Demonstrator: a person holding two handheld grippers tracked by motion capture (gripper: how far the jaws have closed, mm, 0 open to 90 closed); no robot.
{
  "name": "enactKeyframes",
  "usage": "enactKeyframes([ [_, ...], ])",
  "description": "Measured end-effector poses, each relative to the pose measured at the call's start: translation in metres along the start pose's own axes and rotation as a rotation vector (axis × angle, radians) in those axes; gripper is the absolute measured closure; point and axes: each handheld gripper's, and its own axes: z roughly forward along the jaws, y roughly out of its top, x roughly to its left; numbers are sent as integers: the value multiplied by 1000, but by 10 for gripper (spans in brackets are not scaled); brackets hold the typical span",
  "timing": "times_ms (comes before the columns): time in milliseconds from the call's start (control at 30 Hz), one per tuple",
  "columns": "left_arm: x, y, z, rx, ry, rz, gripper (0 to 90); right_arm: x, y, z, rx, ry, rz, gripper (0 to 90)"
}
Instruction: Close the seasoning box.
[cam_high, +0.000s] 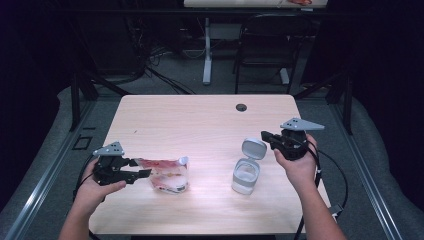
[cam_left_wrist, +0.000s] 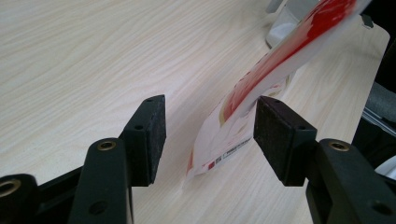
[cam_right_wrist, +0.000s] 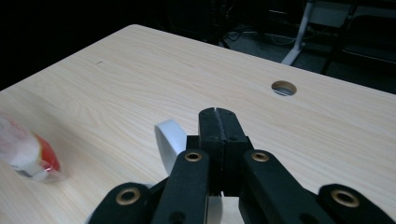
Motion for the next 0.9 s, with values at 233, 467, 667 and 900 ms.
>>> enactKeyframes([
  [233,-1,0,5,20,-9,11,443,-9,-8,6,17,-24,47,900],
  [467,-3,0,5,16,-16,19,441,-7,-20,8,21,32,74,900],
  [667,-2,0,4,14,-17,20,438,4,-31,3,28,57,51,900],
  [900,-2,-2,5,23,-11,21,435,15,-43,-7,-5,46,33,900],
])
